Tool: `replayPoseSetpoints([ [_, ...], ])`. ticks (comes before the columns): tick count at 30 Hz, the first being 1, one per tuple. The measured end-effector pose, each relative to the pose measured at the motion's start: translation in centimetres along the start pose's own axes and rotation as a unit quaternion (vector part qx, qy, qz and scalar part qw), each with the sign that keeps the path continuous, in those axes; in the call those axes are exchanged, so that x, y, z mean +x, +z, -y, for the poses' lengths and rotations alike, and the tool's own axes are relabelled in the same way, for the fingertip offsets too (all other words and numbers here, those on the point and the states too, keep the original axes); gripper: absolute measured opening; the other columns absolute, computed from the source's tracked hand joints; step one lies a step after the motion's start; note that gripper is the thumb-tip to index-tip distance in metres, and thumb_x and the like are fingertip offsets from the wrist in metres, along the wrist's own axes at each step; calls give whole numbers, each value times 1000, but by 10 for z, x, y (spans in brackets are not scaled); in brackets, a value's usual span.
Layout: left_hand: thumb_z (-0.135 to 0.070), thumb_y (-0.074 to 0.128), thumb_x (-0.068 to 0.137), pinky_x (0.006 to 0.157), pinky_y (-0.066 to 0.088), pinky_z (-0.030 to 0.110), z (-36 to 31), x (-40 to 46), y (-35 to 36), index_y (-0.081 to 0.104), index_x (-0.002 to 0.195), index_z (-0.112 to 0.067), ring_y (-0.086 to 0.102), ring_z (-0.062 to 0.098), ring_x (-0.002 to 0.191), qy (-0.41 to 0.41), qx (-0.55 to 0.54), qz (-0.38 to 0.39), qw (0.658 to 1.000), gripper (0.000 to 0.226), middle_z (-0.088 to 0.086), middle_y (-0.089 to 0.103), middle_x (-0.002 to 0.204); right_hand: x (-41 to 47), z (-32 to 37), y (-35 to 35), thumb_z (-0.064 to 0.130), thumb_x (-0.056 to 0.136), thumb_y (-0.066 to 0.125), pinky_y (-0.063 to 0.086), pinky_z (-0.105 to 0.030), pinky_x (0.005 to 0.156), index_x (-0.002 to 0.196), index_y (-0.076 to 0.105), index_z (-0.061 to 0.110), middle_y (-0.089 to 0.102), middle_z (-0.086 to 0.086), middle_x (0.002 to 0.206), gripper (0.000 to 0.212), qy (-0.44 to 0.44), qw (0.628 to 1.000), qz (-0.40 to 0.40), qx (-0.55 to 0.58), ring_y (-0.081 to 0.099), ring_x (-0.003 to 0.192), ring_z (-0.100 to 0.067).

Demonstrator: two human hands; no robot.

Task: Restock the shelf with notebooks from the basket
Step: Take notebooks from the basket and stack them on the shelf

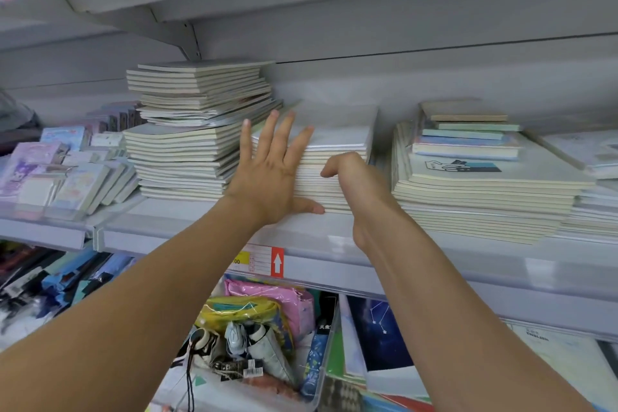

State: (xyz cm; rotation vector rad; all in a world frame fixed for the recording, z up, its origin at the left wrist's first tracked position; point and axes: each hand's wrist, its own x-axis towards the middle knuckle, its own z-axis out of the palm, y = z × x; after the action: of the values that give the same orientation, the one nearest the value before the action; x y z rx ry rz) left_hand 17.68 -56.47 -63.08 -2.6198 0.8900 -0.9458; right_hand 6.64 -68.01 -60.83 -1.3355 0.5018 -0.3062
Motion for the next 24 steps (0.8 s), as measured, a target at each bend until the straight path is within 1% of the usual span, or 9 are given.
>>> replayPoseSetpoints([
  [3,-91,38,68,113,-10,65,0,-1,-7,-8,153,-19,-17,35,148,6,-13,14,1000,120,14,-8,162,-12,2,-6,27,75,68,27,-29,57,109,57,19,45,12,84,37,10,1000,15,12,39,73,-2],
  [7,-70,47,84,116,-10,61,6,-5,-12,-9,154,-21,-16,32,149,41,-21,18,999,103,11,-10,163,-29,-4,13,29,80,72,41,-25,62,124,51,12,59,3,109,52,-90,995,-51,-6,57,92,-11],
  [9,-55,49,90,119,-7,56,12,-8,-12,-5,156,-22,-12,29,150,50,-62,-15,997,92,9,-5,164,-38,-12,29,31,84,71,50,-33,95,142,41,10,50,-6,141,69,-182,979,-73,-55,52,128,-21],
  [11,-47,53,90,121,9,51,27,-21,-15,15,155,-22,7,27,151,45,-147,-74,985,79,8,16,162,-49,-18,40,27,86,70,31,-23,110,153,28,13,31,-3,158,80,-293,945,-90,-116,34,143,-18],
  [14,-44,56,89,99,44,38,71,-51,-15,55,126,-16,51,23,121,-47,-261,-220,939,46,4,55,129,-48,-22,51,18,87,68,44,-17,92,131,54,22,59,9,128,47,-423,889,-64,-162,56,116,-5],
  [17,-37,68,88,90,47,32,131,-72,-11,58,114,-13,56,16,105,-233,-354,-297,855,37,1,59,113,-34,-29,73,17,87,72,51,-11,72,96,68,27,69,17,84,14,-403,889,36,-215,65,82,3],
  [19,-38,71,86,99,43,32,165,-74,-5,50,129,-11,51,17,115,-322,-423,-241,812,54,4,52,128,-25,-37,88,25,90,71,54,-19,83,104,71,24,71,18,95,14,-367,884,80,-278,66,90,1],
  [21,-39,68,89,99,40,29,184,-74,7,41,139,-11,48,16,120,-359,-513,-138,767,64,3,46,137,-15,-46,100,35,95,64,50,-32,96,114,69,12,70,3,111,31,-334,847,92,-404,64,108,-15],
  [24,-40,65,91,91,41,26,192,-71,40,33,142,-11,51,12,112,-346,-595,-32,725,67,-7,50,128,2,-52,115,41,98,58,46,-35,72,74,56,7,56,-8,71,42,-311,816,81,-481,53,73,-26],
])
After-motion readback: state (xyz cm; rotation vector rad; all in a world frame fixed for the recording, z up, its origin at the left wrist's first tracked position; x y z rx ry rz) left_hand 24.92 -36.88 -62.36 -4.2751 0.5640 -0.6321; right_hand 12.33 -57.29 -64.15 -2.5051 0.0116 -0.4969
